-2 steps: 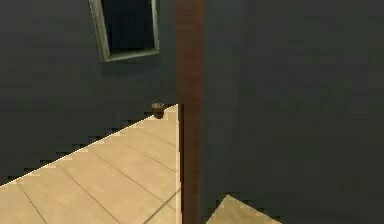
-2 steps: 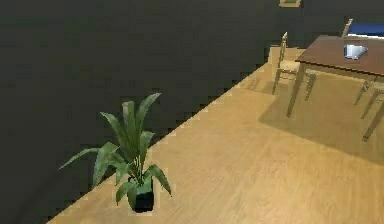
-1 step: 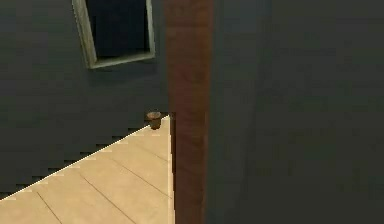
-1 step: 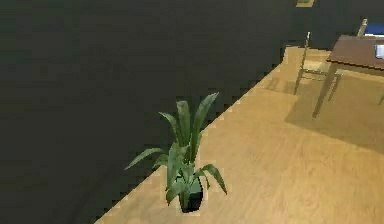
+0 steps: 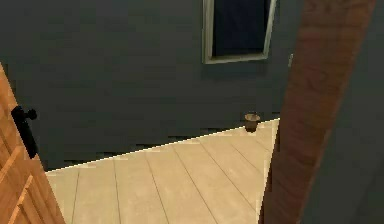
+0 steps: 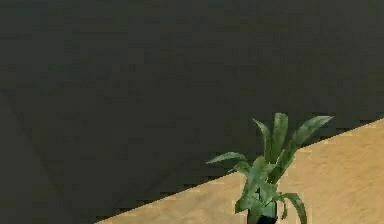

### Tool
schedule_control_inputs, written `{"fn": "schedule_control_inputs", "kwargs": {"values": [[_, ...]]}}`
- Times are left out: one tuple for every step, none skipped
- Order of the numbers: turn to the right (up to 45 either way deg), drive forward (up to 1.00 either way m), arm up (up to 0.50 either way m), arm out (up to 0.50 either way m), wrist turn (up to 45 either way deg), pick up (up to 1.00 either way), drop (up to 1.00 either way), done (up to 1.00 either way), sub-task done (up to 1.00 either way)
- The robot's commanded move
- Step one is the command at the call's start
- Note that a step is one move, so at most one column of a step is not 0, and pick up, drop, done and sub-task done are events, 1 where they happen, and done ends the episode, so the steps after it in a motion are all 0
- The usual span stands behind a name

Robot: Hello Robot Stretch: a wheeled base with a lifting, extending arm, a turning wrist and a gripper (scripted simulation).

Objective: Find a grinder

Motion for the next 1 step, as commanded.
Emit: {"fn": "schedule_control_inputs", "kwargs": {"values": [[0.0, 0.45, 0.0, 0.0, 0.0, 0.0, 0.0, 0.0, 0.0]]}}
